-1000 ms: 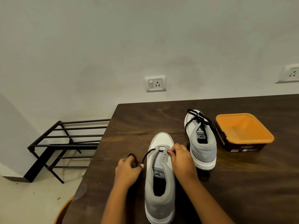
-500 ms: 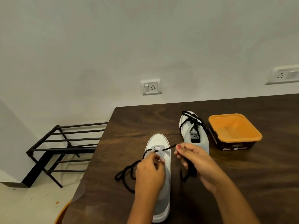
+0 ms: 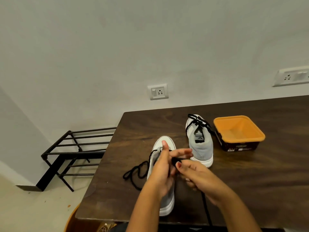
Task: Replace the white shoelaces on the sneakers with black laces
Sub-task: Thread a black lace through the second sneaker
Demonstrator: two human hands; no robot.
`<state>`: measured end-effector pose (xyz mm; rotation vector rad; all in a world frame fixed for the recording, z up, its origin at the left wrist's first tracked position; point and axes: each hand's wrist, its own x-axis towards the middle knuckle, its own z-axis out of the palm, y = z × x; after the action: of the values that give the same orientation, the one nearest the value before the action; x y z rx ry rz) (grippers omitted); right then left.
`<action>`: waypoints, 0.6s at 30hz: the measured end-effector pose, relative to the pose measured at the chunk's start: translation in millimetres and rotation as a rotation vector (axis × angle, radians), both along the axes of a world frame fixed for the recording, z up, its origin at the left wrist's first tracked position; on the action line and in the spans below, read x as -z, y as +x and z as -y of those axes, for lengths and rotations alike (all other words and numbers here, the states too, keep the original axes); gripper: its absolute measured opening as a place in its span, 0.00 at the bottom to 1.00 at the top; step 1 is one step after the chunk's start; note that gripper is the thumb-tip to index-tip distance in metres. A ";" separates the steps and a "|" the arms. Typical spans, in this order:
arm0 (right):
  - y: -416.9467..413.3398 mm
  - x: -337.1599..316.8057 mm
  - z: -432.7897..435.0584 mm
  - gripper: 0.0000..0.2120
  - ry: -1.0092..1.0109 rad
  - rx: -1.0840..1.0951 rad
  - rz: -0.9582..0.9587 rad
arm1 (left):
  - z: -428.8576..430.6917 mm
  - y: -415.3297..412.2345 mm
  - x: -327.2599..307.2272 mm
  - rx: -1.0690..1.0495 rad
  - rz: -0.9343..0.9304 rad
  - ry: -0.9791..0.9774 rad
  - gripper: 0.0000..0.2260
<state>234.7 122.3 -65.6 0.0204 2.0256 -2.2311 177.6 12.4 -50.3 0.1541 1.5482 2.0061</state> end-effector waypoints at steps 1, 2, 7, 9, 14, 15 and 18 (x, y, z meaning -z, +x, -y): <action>-0.6 6.8 2.7 0.14 0.046 -0.030 0.016 | -0.1 -1.7 0.2 -0.032 0.005 0.076 0.23; -0.6 13.6 4.1 0.14 0.077 -0.055 0.036 | 0.5 -4.6 -0.4 -0.082 0.017 0.150 0.16; -4.8 34.1 -7.8 0.11 0.274 0.037 0.070 | 21.6 -32.1 -7.3 -0.313 0.189 0.444 0.14; -8.2 44.4 -20.6 0.13 0.450 0.203 0.051 | 32.1 -40.6 -6.6 -0.367 0.160 0.257 0.06; -11.9 59.9 -53.9 0.13 0.794 0.613 0.153 | 53.6 -55.9 13.7 -0.243 -0.502 -0.861 0.04; -11.3 54.4 -58.6 0.14 0.812 0.626 0.215 | 54.6 -53.1 12.9 -0.205 -0.615 -0.970 0.05; -17.3 50.2 -69.3 0.15 0.730 0.612 0.391 | 50.9 -48.3 10.9 -0.076 -0.726 -1.180 0.11</action>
<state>217.4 191.6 -115.7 1.1683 2.6645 -1.3721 129.2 -38.5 -61.2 0.3541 2.9421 0.7804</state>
